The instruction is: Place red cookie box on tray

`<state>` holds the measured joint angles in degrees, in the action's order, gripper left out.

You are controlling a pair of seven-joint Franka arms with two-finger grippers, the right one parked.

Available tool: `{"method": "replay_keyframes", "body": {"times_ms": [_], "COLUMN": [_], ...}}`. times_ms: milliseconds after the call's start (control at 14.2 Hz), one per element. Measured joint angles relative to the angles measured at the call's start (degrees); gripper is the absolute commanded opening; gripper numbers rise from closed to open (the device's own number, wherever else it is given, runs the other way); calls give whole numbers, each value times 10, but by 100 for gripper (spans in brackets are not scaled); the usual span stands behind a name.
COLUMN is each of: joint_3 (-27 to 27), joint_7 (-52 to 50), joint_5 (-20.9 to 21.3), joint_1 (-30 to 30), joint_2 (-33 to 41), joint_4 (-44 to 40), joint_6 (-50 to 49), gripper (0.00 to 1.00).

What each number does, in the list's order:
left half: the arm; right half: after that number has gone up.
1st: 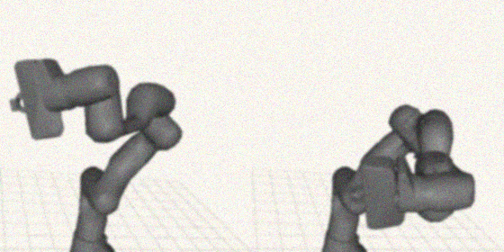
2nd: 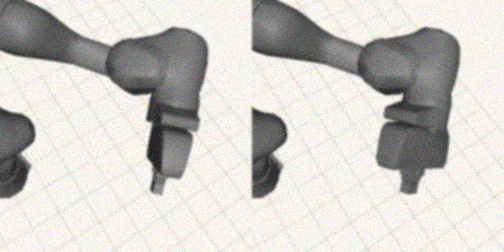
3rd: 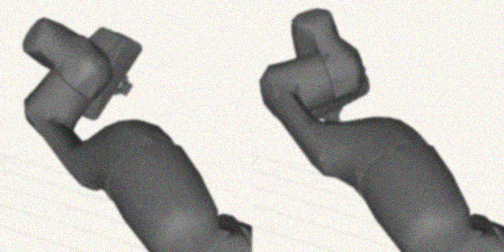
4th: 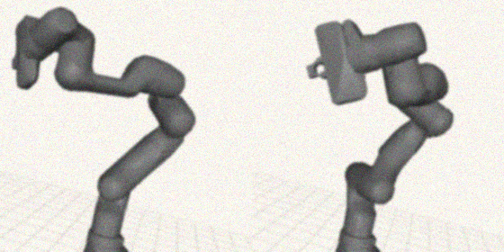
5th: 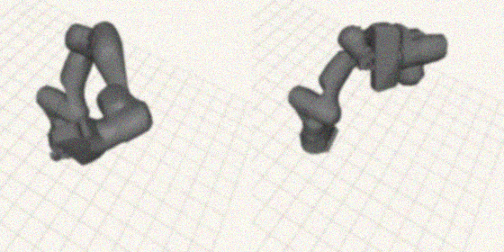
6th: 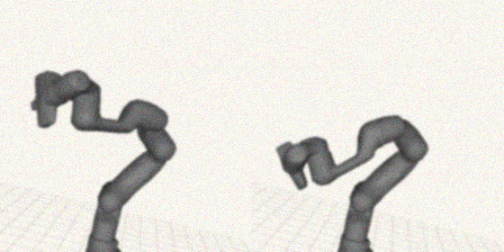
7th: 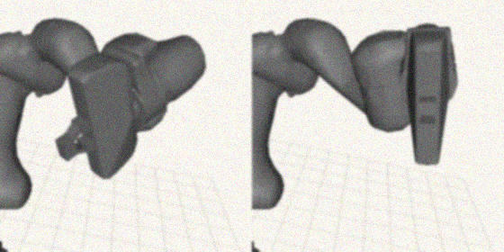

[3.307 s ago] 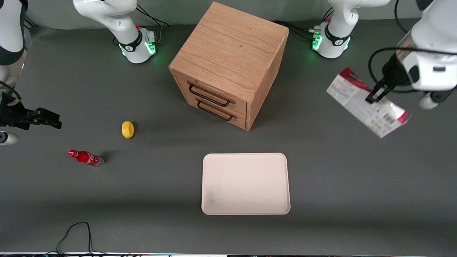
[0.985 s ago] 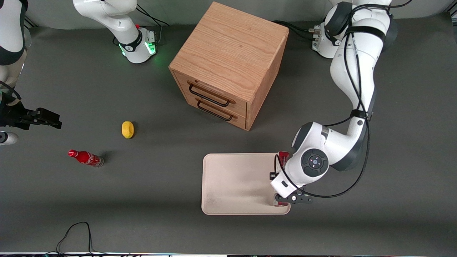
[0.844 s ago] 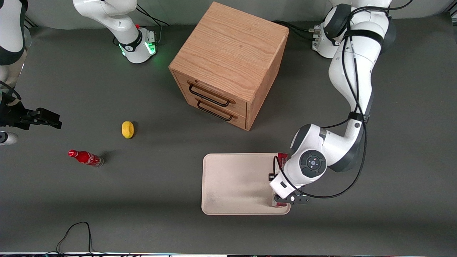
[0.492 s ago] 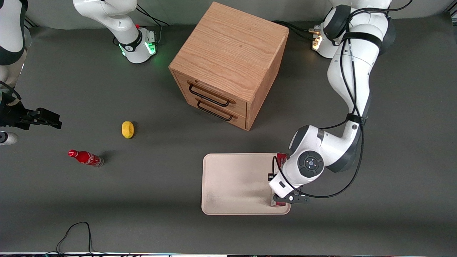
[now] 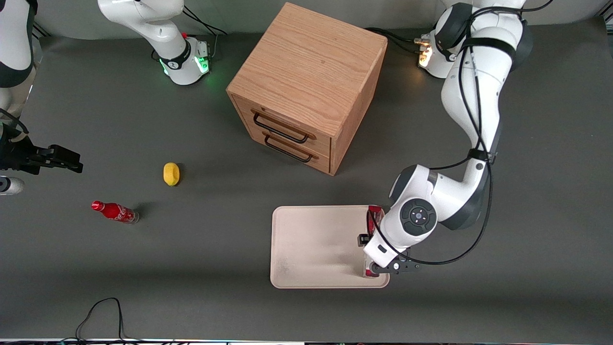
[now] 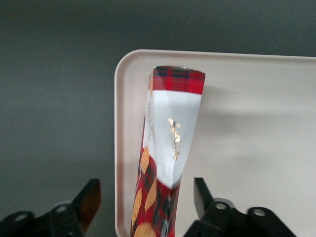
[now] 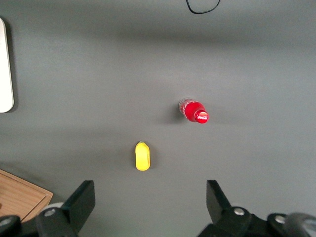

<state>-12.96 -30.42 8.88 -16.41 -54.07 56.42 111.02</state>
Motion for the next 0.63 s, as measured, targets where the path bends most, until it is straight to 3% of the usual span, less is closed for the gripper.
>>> {"method": "replay_keyframes", "body": {"times_ms": [633], "joint_3": [-8], "joint_7": [-19], "joint_5": [0], "joint_1": [-11], "joint_2": [204], "joint_4": [-7], "joint_6": [-229], "gripper": [100]}}
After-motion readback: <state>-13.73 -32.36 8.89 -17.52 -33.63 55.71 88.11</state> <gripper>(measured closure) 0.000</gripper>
